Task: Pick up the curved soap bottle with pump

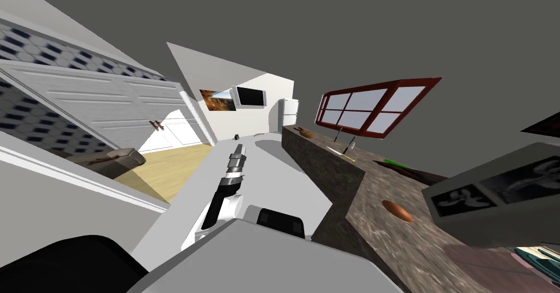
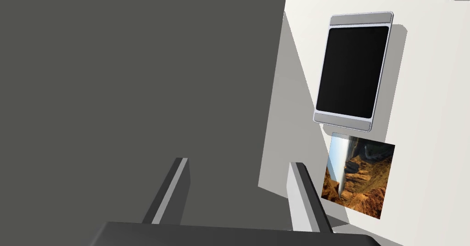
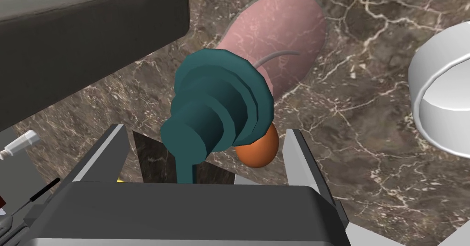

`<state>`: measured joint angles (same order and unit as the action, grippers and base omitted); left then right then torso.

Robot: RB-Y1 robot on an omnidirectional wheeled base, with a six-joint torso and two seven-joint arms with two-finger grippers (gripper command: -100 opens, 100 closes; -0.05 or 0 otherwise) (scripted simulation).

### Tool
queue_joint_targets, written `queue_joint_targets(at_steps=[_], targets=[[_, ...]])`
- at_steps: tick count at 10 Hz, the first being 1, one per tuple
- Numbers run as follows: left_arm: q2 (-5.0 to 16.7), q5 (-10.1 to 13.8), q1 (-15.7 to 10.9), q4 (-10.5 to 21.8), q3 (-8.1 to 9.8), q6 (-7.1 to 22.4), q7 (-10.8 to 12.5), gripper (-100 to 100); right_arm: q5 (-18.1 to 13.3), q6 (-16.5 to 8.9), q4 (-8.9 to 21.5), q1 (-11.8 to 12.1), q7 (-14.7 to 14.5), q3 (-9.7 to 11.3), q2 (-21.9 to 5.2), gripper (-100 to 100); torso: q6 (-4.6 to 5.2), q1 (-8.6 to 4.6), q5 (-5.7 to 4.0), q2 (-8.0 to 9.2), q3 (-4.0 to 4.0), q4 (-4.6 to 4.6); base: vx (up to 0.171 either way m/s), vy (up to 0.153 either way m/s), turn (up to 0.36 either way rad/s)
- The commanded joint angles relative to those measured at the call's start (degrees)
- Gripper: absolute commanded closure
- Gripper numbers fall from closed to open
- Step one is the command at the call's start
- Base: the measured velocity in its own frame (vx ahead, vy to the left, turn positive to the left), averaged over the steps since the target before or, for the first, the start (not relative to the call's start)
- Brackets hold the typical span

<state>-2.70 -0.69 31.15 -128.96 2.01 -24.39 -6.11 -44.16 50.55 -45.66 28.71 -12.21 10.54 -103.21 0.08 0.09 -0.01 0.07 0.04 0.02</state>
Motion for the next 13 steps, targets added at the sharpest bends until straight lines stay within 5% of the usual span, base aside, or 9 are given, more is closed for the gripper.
queue_joint_targets(at_steps=[1, 5, 6, 7, 11, 12, 13], targets=[[0.0, 0.0, 0.0, 0.0, 0.00, 0.0, 0.0, 0, -0.2, 0.5, 1.9, -0.9, -1.3, 0.7, 0.9, -100, 0.00, 0.00, 0.00, 0.00, 0.00, 0.00, 0.010, 0.026, 0.072], [0.0, 0.0, 0.0, 0.0, 0.00, 0.0, 0.0, 0, 2.2, 2.0, 7.3, -0.5, -5.7, 1.4, 3.2, -100, 0.01, -0.02, -0.01, 0.02, 0.01, 0.01, 0.007, 0.025, 0.088], [0.0, 0.0, 0.0, 0.0, 0.01, 0.0, 0.0, 0, 2.7, 1.4, 5.8, 0.6, -5.1, 1.0, 2.7, -100, 0.04, -0.03, 0.00, 0.03, 0.02, 0.01, 0.002, 0.007, 0.004], [0.0, 0.0, 0.0, 0.0, 0.01, 0.0, 0.0, 0, 2.8, 1.4, 5.9, 0.8, -5.3, 1.0, 2.7, 100, 0.04, -0.07, -0.01, 0.04, 0.02, 0.01, 0.000, 0.000, 0.000], [0.0, 0.0, 0.0, 0.0, 0.01, 0.0, 0.0, 0, 2.8, 1.5, 5.8, 0.8, -5.3, 1.0, 2.7, 100, 0.01, -0.17, -0.02, 0.04, 0.04, 0.04, 0.000, 0.000, 0.000], [0.0, 0.0, 0.0, 0.0, 0.01, 0.0, 0.0, 0, 2.8, 1.5, 5.8, 0.8, -5.3, 1.0, 2.8, 0, 0.00, -0.19, -0.03, 0.04, 0.03, 0.04, 0.000, 0.000, 0.000], [0.0, 0.0, 0.0, 0.0, 0.01, 0.0, 0.0, 0, 1.0, 1.3, 4.6, -0.7, -3.5, 1.0, 2.1, 100, 0.00, -0.21, -0.03, 0.03, 0.03, 0.04, -0.007, -0.022, -0.127]])
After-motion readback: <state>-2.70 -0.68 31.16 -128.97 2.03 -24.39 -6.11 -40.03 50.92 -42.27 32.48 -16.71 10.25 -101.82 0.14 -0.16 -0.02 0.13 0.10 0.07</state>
